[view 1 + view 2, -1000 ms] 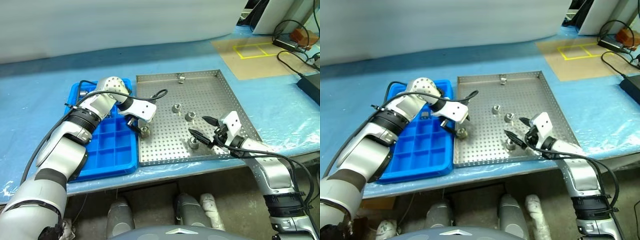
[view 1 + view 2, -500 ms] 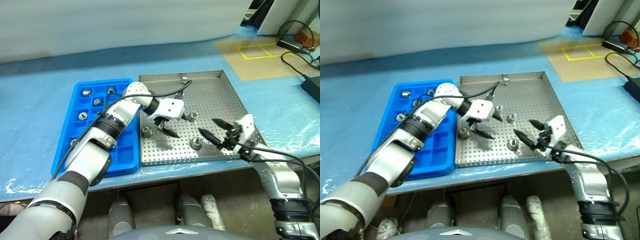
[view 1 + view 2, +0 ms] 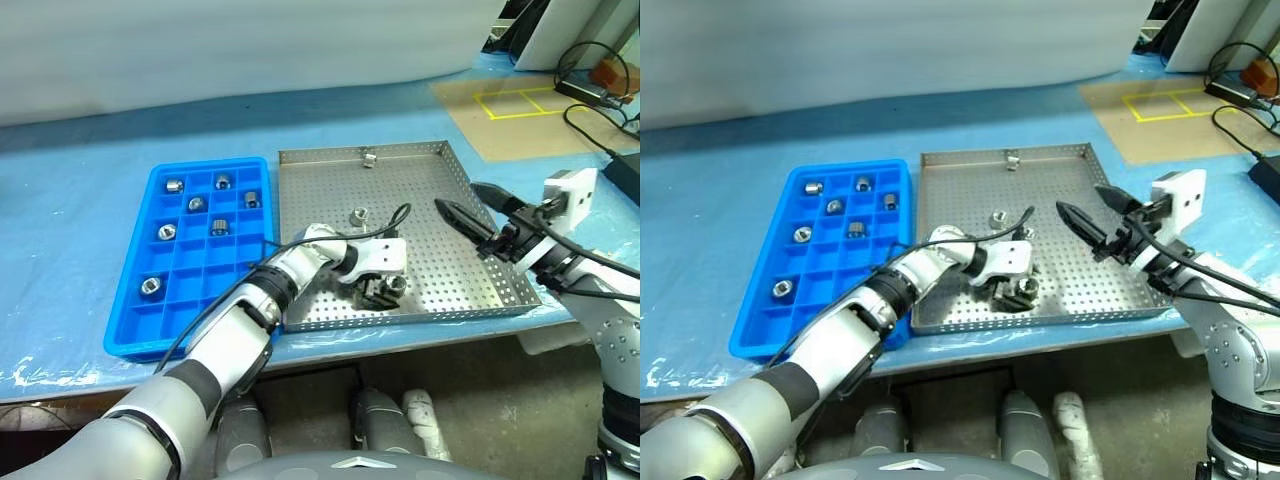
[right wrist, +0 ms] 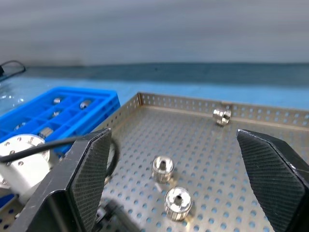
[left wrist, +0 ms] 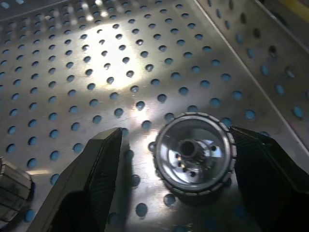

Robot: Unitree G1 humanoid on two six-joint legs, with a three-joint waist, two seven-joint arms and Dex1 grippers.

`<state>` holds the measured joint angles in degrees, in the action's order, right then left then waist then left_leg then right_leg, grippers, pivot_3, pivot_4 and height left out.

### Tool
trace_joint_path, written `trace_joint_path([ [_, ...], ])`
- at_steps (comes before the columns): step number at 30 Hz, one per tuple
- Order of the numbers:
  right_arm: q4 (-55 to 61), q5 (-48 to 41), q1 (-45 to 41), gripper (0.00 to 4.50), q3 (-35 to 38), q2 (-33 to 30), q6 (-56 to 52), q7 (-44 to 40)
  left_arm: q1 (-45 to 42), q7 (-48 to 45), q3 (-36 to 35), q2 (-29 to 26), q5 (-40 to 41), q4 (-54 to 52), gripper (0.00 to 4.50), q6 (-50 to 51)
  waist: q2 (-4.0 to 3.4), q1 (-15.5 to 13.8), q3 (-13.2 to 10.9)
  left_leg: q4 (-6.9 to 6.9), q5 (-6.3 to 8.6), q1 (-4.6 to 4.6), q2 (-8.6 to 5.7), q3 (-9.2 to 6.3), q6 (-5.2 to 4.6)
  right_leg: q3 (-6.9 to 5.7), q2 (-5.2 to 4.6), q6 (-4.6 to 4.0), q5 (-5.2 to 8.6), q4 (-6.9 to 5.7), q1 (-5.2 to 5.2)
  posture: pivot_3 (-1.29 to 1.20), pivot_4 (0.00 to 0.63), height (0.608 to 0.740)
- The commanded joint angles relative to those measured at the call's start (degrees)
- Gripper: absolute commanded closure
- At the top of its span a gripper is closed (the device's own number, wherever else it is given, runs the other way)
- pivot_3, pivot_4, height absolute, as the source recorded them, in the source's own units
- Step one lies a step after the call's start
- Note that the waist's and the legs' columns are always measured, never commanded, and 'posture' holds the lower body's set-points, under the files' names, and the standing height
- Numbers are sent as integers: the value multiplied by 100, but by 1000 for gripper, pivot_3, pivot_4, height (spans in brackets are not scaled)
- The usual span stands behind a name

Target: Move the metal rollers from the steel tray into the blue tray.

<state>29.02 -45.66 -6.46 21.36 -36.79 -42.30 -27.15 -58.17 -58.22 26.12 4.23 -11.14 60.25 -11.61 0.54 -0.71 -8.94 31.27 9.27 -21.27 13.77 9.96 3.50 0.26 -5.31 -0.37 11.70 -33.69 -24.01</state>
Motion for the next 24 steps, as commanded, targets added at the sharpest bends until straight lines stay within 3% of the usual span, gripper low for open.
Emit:
trace_joint_path([
  [1, 198, 180, 110, 160, -98, -59, 37, 73, -109, 118, -213, 121, 65, 201, 822, -59, 0, 9, 0, 0, 1, 1, -1, 0, 2, 1, 0, 1, 0, 1, 0, -424, 150, 740],
  [11, 114, 574, 131, 160, -275, 0, 187, 103, 56, -138, -285, 318, 83, 210, 822, -88, 0, 0, 0, 0, 3, -8, -2, 0, -1, -1, -3, 5, -2, 10, -1, -427, 150, 740],
  [15, 99, 703, 151, 160, -355, 10, 249, 70, 73, -7, -270, 306, -10, 240, 2088, -38, 0, 3, 0, -1, 4, -10, -2, 0, -2, -2, -3, 5, -2, 15, -1, -427, 150, 740],
  [18, 78, 778, 161, 160, -398, 46, 287, 76, 123, -99, -283, 297, 27, 194, 2088, -116, 0, 5, 0, 0, 4, -9, -2, 0, -2, -2, -4, 5, -2, 15, -1, -425, 150, 740],
  [20, 54, 820, 174, 160, -434, 99, 327, 65, 92, 124, -375, 279, 54, 186, 2397, -98, 0, 5, 0, 0, 4, -8, -2, 0, -1, -2, -4, 6, -2, 15, -1, -419, 150, 740],
  [24, -23, 871, 139, 160, -488, 177, 413, -4, 27, 238, -797, 240, 415, -64, 2397, -86, 0, 6, 0, -1, 4, -13, -2, 0, -1, -3, -3, 7, -3, 16, -6, -406, 150, 740],
])
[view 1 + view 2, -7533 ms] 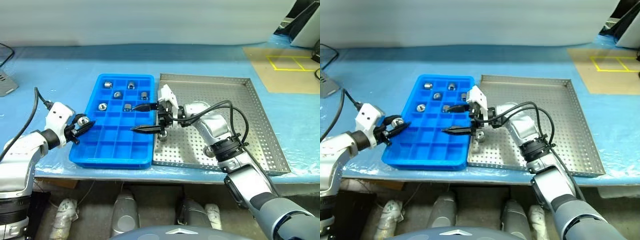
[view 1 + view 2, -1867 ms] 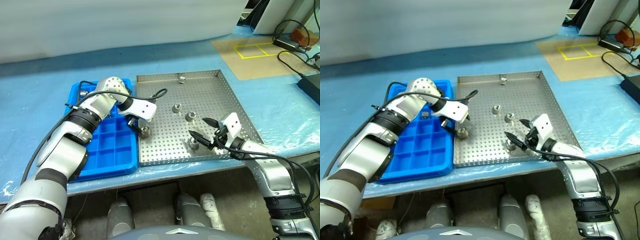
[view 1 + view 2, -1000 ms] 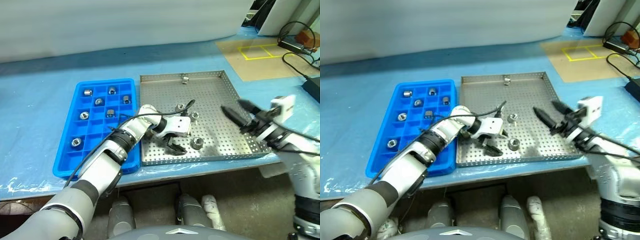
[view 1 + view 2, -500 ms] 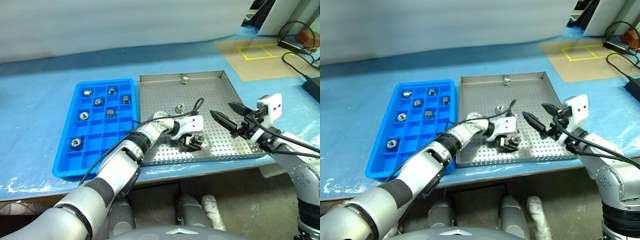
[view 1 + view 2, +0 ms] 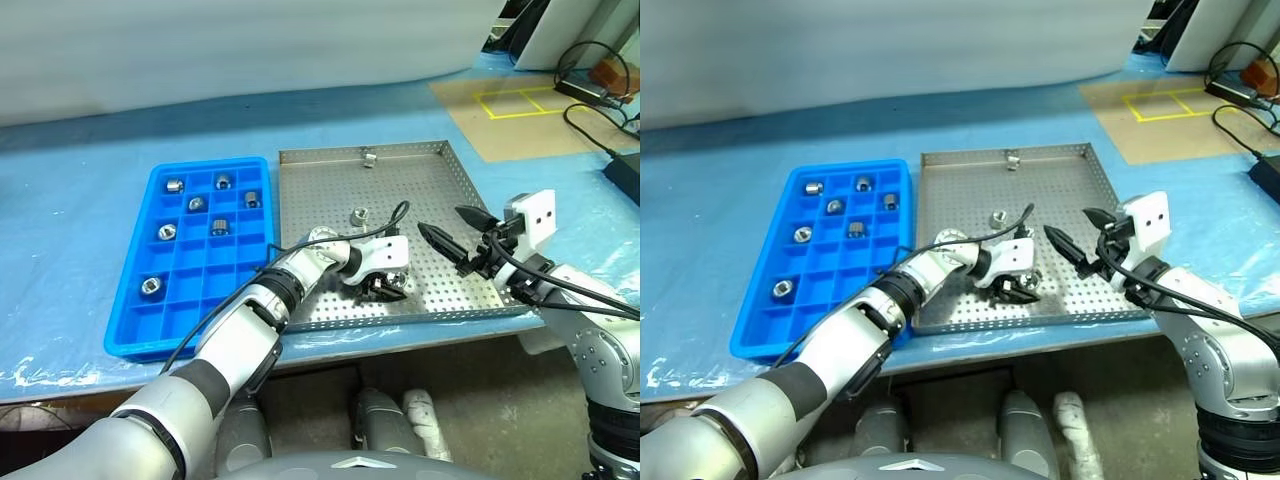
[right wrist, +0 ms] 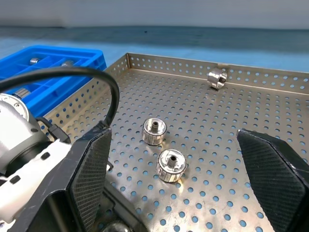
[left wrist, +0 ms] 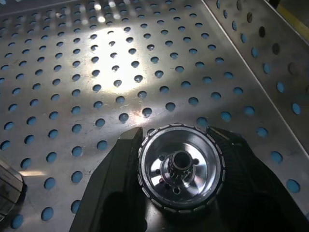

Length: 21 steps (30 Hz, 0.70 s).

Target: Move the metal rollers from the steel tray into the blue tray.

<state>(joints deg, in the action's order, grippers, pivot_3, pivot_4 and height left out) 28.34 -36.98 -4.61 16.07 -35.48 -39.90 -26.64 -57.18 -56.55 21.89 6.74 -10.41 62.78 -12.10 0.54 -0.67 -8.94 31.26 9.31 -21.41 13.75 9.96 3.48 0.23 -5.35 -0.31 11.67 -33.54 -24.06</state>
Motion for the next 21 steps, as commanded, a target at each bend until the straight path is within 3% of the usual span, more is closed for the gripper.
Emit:
trace_joint_path([
  [1, 16, -5, -90, 160, 35, 61, 184, -72, -79, 76, -515, -62, 466, -467, 2397, -15, 0, 3, 0, 0, 0, -2, 0, 0, 0, 0, 0, 0, 0, 0, -2, -401, 150, 740],
  [10, -397, -124, -600, 160, 46, 206, 277, -224, 762, -515, -1117, -1285, 1362, -3268, 2397, 1186, -2, 81, -1, -9, -2, -7, 3, 0, 2, -2, 3, 0, -1, -1, -12, -335, 150, 740],
  [15, -792, -4, -996, 160, -315, 365, 415, -436, 1272, 45, -1979, -2053, 2042, -4759, 2397, 2421, -3, 74, -3, -8, -2, -19, 5, 0, 3, -7, 3, 0, -1, -4, -21, -254, 150, 740],
  [21, -1585, 330, -1711, 160, -1069, 674, 708, -950, 2346, 642, -2655, -2855, 2262, -5704, 2397, 2898, -2, 63, -4, -15, -5, -15, 8, 0, 10, -14, 5, 0, -1, -8, -23, -104, 150, 740],
])
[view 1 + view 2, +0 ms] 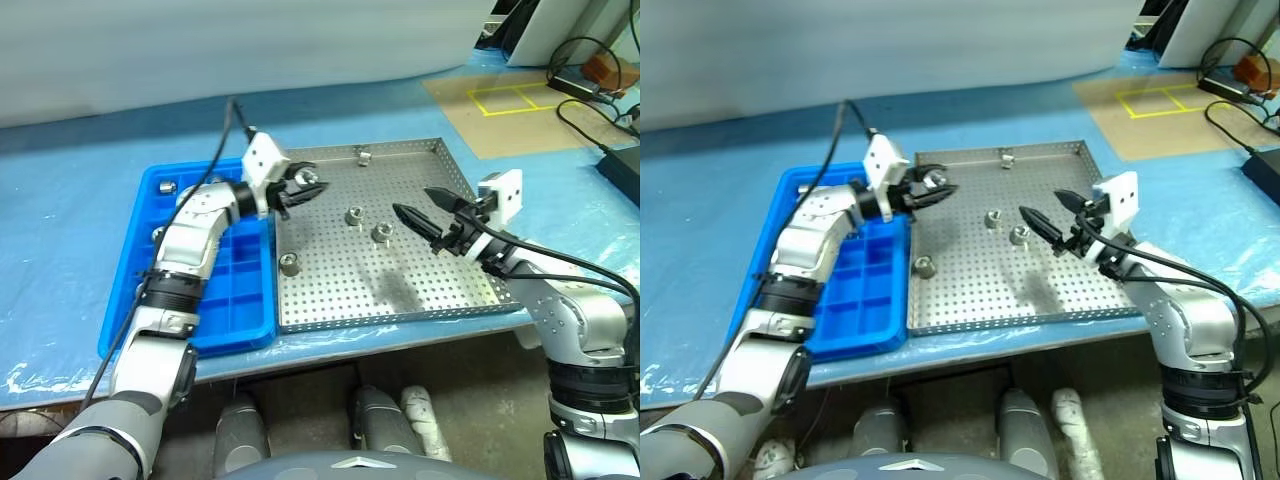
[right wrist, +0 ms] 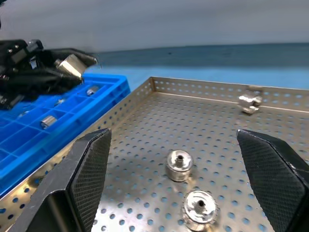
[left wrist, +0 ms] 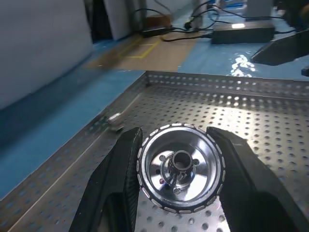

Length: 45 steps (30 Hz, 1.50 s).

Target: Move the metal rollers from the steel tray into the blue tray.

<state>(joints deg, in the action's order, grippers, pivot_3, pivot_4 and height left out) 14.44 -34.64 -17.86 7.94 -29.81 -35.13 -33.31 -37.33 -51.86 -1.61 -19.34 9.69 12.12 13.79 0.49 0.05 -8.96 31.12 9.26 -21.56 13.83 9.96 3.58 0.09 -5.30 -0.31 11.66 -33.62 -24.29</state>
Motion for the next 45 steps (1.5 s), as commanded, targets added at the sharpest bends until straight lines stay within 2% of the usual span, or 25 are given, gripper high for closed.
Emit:
trace_joint_path([
  [1, -310, 134, -512, 160, -339, 155, 264, -364, 511, 209, -406, -360, 349, -799, 2397, 446, 4, -28, -3, -2, -1, -3, 2, 0, 1, 0, 1, 0, 0, 0, -5, -104, 150, 740],
  [7, -1199, 427, -1244, 160, -853, 480, 569, -956, 1280, 650, -992, -1090, 385, -1079, 2397, 592, 9, -275, -6, -2, -16, -21, 9, -4, 26, -12, 3, 0, 0, -13, -25, 55, 150, 740],
  [10, -1531, 517, -1482, 160, -994, 646, 687, -1173, 1466, 915, -1178, -1221, 477, -1087, 2397, 766, 9, -427, -6, -1, -16, -25, 8, -5, 27, -14, 0, 0, 0, -12, -25, 113, 150, 740],
  [15, -1848, 701, -1674, 160, -1114, 750, 835, -1410, 1569, 1106, -994, -1298, 315, -849, 2397, 738, 10, -633, -6, 6, -20, -38, 8, -17, 33, -21, -2, 0, 0, -17, -25, 136, 150, 740],
  [24, -1899, 880, -1650, 160, -1046, 736, 866, -1521, 1912, 1047, -532, -1300, 264, -994, 2397, 912, 11, -616, -6, 8, -26, -35, 9, -21, 43, -20, 0, 1, -1, -28, -29, 128, 150, 740],
  [35, -1873, 1043, -1551, 160, -1048, 797, 943, -1474, 2134, 1229, -559, -1395, 210, -892, 2397, 791, 13, -580, -4, 9, -33, -19, 9, -23, 55, -17, 1, 1, -1, -50, -30, 111, 150, 740],
  [39, -1852, 1055, -1506, 160, -1001, 758, 932, -1466, 1987, 1080, -560, -1456, 369, -1018, 1455, 897, 13, -576, -4, 10, -35, -15, 9, -23, 57, -16, 1, 1, -1, -62, -31, 96, 150, 740],
  [45, -1759, 1055, -1430, 160, -944, 717, 895, -1401, 1519, 903, -604, -1431, 632, -1040, 1455, 937, 14, -592, -4, 15, -38, -16, 9, -23, 60, -14, 0, -1, 0, -77, -34, 74, 150, 740],
])
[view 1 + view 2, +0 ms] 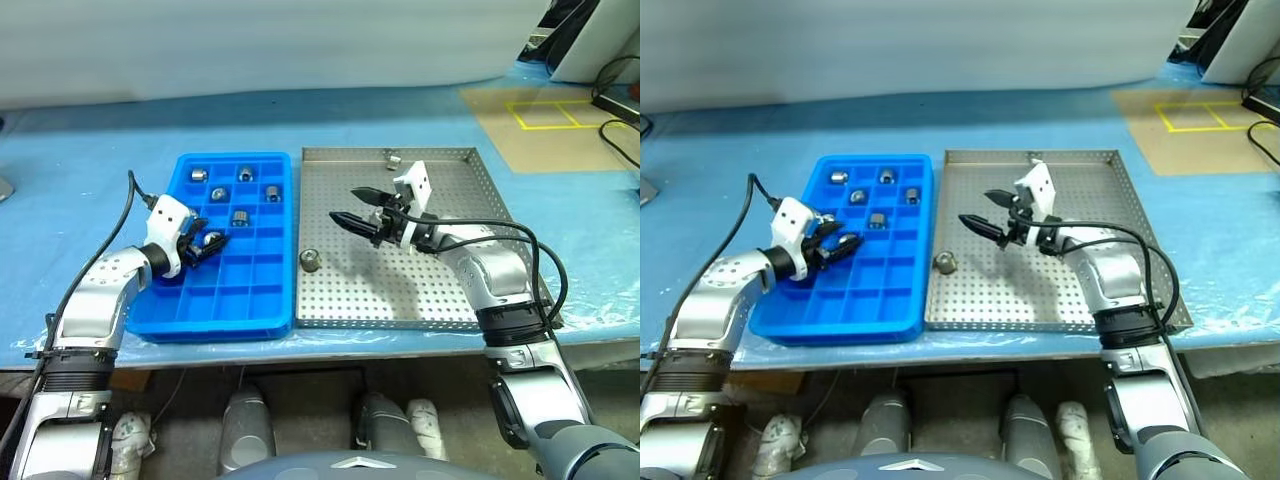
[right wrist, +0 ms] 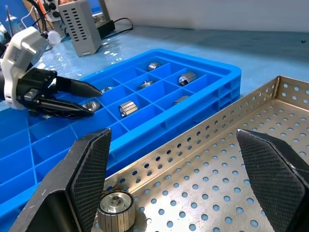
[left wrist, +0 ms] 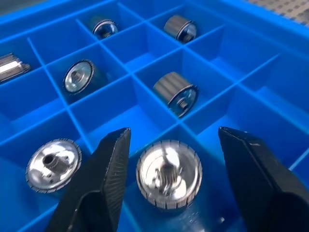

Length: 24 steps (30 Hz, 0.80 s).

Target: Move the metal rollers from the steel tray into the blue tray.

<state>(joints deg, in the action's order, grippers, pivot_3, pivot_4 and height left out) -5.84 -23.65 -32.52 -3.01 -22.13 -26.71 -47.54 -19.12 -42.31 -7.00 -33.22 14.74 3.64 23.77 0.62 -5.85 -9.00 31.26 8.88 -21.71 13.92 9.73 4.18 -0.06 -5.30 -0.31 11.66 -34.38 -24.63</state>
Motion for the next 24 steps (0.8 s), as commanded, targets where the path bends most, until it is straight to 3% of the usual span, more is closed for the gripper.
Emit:
trace_joint_path([
  [1, 291, -52, 45, 160, 174, -58, 43, 39, -376, -106, -25, -57, 156, -228, 1455, -46, 1, 0, 0, 1, -1, 0, 0, 0, 0, 0, 0, 0, 0, -2, -1, 74, 150, 740],
  [6, 368, -178, 29, 160, 453, -67, 8, 231, -937, -357, 340, 173, 316, -379, 1455, 4, 1, 15, 0, 4, -1, 1, -1, 0, 0, 4, 0, 0, 0, -6, -2, 31, 150, 740],
  [10, 509, -289, 16, 160, 836, -85, 53, 451, -1648, -438, 770, 674, 137, 264, 1455, -219, 2, 0, 0, 9, -6, -4, -7, 0, -6, 10, -2, 0, 0, -16, -2, -11, 150, 740],
  [16, 877, -274, 141, 160, 1373, -78, 129, 1140, -2966, -826, 1580, 1939, -433, 2771, 1455, -1398, 4, 85, 1, 19, -9, 1, -12, 0, -8, 20, 0, 2, -1, -25, -2, -162, 150, 740],
  [24, 1874, -321, 889, 160, 1674, -59, -119, 1831, -4339, -959, 1736, 3445, -860, 5320, 1455, -2689, 7, 245, 2, 24, -3, -12, -17, 0, -29, 28, 0, 27, -16, -12, -1, -313, 150, 740],
])
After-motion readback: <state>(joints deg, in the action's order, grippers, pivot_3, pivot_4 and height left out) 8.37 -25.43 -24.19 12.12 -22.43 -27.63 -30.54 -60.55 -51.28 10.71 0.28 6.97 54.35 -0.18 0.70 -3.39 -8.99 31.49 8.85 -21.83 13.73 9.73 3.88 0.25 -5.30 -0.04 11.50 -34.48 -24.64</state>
